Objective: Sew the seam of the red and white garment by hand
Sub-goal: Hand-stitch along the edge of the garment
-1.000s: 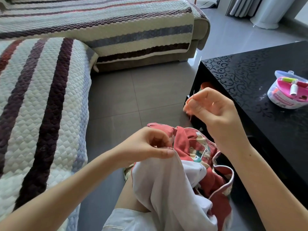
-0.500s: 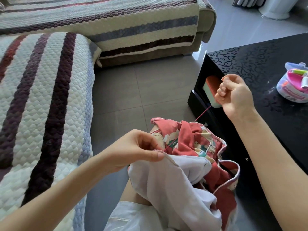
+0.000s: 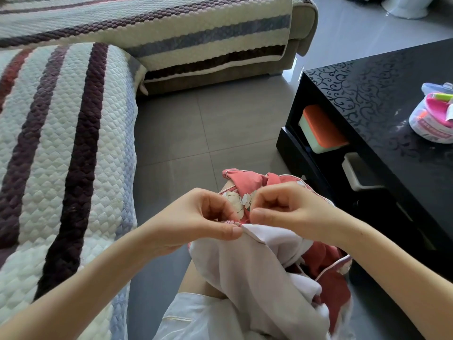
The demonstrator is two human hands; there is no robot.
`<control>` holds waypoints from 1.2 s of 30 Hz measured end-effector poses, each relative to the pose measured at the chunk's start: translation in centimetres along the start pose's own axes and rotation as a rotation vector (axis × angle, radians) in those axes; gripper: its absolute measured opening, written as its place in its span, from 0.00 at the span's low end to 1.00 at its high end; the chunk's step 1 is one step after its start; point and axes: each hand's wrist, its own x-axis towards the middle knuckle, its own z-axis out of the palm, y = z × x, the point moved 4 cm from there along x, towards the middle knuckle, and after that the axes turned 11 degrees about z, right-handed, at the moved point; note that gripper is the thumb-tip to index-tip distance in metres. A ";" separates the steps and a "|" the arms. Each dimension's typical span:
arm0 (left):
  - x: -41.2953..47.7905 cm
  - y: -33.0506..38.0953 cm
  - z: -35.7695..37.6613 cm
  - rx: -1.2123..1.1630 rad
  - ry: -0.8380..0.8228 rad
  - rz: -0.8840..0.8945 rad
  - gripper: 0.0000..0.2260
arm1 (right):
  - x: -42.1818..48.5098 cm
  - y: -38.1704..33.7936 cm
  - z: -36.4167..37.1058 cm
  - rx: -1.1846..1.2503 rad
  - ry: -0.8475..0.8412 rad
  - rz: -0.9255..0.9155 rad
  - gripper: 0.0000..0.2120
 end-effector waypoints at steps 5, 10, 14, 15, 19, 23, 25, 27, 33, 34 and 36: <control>-0.2 0.1 0.1 0.050 0.001 -0.015 0.03 | -0.2 -1.3 -0.2 0.097 0.037 -0.019 0.05; -0.3 0.5 0.3 0.086 0.005 -0.015 0.04 | -0.1 -1.8 0.4 0.166 0.103 -0.005 0.06; -0.3 0.8 0.1 0.067 0.011 -0.013 0.10 | -0.2 -1.1 0.4 0.352 0.114 0.053 0.07; -0.3 0.8 0.1 0.064 0.017 -0.013 0.12 | -0.2 -0.8 0.4 0.393 0.125 0.068 0.07; -0.3 0.5 0.1 0.037 0.037 -0.021 0.07 | -0.2 -0.1 0.5 0.378 0.190 0.065 0.09; -0.4 -0.2 -0.2 -0.068 0.017 -0.082 0.06 | 0.0 0.0 0.1 0.184 0.315 0.020 0.07; -0.3 -0.4 -0.2 -0.127 0.011 -0.121 0.06 | 0.2 0.2 -0.1 0.069 0.339 0.001 0.06; -0.2 -0.6 -0.3 -0.168 0.013 -0.151 0.05 | 0.4 0.6 -0.2 -0.058 0.357 -0.004 0.06; 0.1 -1.1 -0.9 -0.150 0.031 -0.158 0.04 | 0.5 0.6 0.1 -0.007 0.294 -0.060 0.07; 0.2 -1.2 -1.0 -0.132 0.028 -0.146 0.04 | 0.4 0.6 0.0 0.022 0.297 -0.068 0.08; 0.4 -1.3 -1.3 -0.075 0.029 -0.108 0.05 | 0.2 0.3 -0.1 0.103 0.313 -0.099 0.09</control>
